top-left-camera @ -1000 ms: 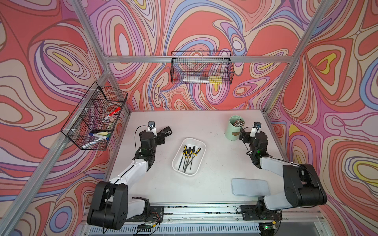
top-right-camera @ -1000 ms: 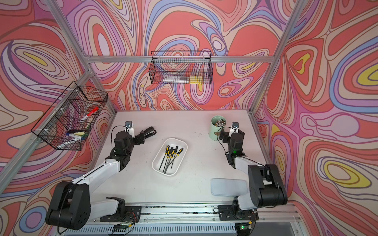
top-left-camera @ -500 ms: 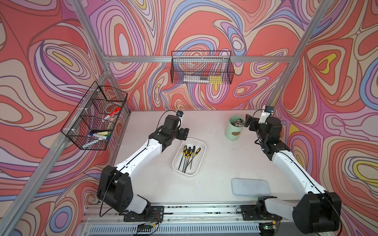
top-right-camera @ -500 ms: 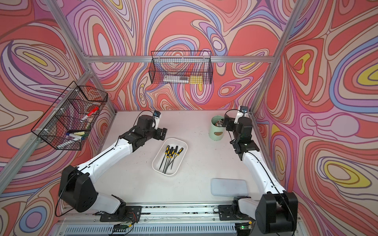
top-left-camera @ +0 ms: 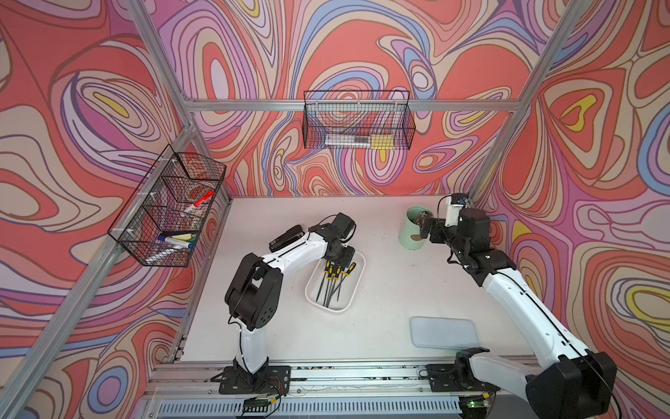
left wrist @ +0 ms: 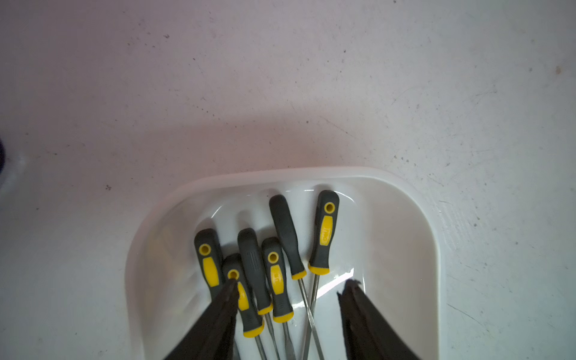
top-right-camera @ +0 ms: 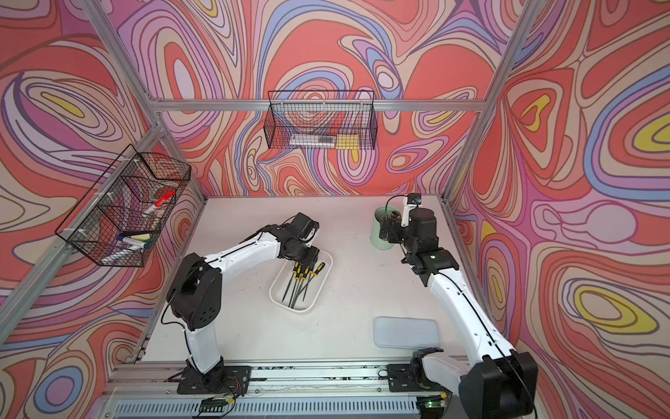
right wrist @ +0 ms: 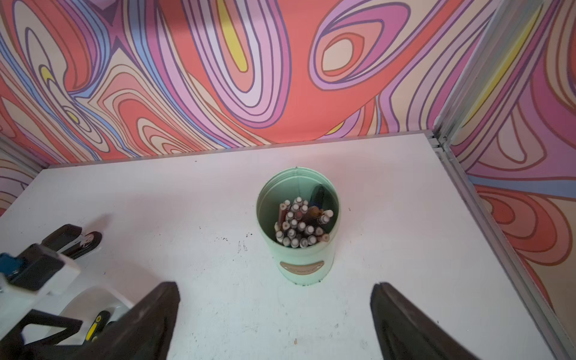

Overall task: Take the file tool out of the storage box
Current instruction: Pick up the file tool from the storage box.

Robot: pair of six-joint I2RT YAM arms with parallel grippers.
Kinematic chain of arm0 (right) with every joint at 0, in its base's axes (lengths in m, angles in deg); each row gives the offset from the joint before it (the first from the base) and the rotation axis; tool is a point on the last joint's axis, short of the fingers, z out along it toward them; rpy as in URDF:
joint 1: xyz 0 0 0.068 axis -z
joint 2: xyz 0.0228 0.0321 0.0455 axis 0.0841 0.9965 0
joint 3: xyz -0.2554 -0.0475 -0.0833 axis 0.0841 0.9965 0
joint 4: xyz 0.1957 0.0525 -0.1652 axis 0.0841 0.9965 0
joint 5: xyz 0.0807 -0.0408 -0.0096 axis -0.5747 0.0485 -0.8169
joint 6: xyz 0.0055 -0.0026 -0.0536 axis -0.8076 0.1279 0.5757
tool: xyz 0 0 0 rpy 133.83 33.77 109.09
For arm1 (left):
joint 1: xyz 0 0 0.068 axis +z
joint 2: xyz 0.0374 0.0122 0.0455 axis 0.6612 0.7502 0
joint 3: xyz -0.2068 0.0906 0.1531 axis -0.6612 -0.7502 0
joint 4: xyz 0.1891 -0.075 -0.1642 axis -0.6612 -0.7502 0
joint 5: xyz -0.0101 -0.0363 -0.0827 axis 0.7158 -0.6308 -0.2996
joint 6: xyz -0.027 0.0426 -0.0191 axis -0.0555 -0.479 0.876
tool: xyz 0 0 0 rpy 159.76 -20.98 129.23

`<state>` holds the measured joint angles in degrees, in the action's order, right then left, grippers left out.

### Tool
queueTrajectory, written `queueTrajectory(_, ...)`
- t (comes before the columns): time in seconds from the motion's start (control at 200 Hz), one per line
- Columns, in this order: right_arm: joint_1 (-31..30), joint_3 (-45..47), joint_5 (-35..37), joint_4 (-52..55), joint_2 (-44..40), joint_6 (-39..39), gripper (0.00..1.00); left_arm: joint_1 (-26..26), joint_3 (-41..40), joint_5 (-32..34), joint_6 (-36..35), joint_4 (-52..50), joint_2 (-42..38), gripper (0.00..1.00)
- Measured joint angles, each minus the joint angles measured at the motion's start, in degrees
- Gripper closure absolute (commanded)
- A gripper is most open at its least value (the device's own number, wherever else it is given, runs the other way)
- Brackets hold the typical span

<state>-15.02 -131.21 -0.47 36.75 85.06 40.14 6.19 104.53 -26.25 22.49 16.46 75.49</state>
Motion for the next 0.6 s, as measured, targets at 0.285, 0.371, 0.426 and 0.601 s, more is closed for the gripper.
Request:
queueTrajectory(0.285, -1.60, 0.00, 0.11, 2.03, -0.09, 0.44, 0.03, -0.09, 1.99, -0.09, 2.56, -0.96, 2.82, 0.66)
queueTrajectory(0.371, -1.75, 0.02, 0.22, 2.05, -0.17, 0.52, 0.03, -0.09, 2.95, -0.11, 3.21, -0.87, 3.82, 0.67)
queueTrajectory(0.426, -1.90, 0.02, 0.24, 2.05, -0.24, 0.57, 0.03, -0.09, 3.39, -0.11, 3.63, -0.74, 4.68, 0.68)
queueTrajectory(0.601, -2.01, 0.22, 0.24, 2.05, -0.26, 0.68, 0.03, -0.09, 3.69, 0.76, 4.70, -0.70, 6.60, 0.69)
